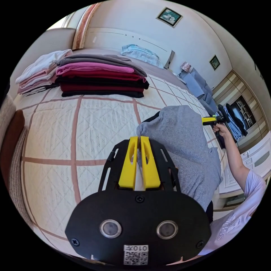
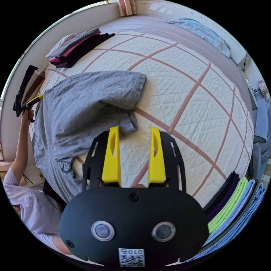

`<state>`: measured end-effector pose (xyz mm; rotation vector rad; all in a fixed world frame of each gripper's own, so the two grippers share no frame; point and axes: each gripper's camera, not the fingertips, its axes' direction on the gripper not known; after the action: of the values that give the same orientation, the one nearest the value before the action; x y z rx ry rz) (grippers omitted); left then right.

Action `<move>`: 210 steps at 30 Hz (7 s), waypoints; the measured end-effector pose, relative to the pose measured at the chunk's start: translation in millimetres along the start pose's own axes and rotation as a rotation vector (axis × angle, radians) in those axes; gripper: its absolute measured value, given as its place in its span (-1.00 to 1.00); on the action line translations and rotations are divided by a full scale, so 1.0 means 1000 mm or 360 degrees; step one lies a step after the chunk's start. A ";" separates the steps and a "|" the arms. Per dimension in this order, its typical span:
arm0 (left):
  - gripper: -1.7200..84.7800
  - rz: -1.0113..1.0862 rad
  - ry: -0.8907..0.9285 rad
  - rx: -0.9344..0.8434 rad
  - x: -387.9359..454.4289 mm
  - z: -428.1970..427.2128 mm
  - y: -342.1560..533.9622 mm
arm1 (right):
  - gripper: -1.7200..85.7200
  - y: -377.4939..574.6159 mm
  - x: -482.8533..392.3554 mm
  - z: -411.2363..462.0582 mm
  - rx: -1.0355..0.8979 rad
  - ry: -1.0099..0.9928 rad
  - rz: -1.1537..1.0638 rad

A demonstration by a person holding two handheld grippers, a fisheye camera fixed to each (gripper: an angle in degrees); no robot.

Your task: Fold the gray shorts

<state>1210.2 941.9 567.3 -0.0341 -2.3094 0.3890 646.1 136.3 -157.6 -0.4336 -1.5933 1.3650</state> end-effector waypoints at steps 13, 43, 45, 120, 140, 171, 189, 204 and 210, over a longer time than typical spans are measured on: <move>-0.96 0.0133 0.0035 -0.0115 0.028 0.015 -0.023 | -0.82 0.100 0.046 -0.017 -0.0172 -0.0097 0.0069; -0.95 0.0999 -0.0280 0.0245 0.253 -0.120 0.125 | -0.82 0.358 -0.112 -0.046 0.0874 0.0262 -0.0420; -0.96 0.1040 -0.0233 0.0161 0.267 -0.109 0.159 | -0.80 0.405 -0.124 -0.002 0.0804 0.0155 -0.0388; -0.93 -0.0597 0.1171 0.0292 0.073 -0.145 0.317 | -0.79 0.543 -0.195 0.283 0.0851 -0.0141 0.0348; -0.90 -0.0602 0.1280 0.0134 0.054 -0.110 0.360 | -0.92 0.545 -0.225 0.379 0.0932 -0.0164 0.0324; -0.80 -0.0879 0.0954 0.0117 0.142 -0.084 0.371 | -0.91 0.561 -0.212 0.434 0.1082 -0.0434 0.0585; -0.84 -0.0534 0.1604 0.0439 0.237 -0.131 0.256 | -0.54 0.471 -0.185 0.498 0.1222 -0.2025 0.0615; -0.84 -0.0475 0.1682 0.0557 0.253 -0.165 0.228 | -0.65 0.500 -0.116 0.530 0.2091 -0.2061 0.1427; -0.84 -0.0508 0.1738 0.0580 0.252 -0.161 0.224 | -0.75 0.489 -0.110 0.524 0.2123 -0.2021 0.1443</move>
<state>1127.5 1235.0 784.7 0.2424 -1.1239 0.4628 117.8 -89.4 -600.2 0.8151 -0.7793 3.3814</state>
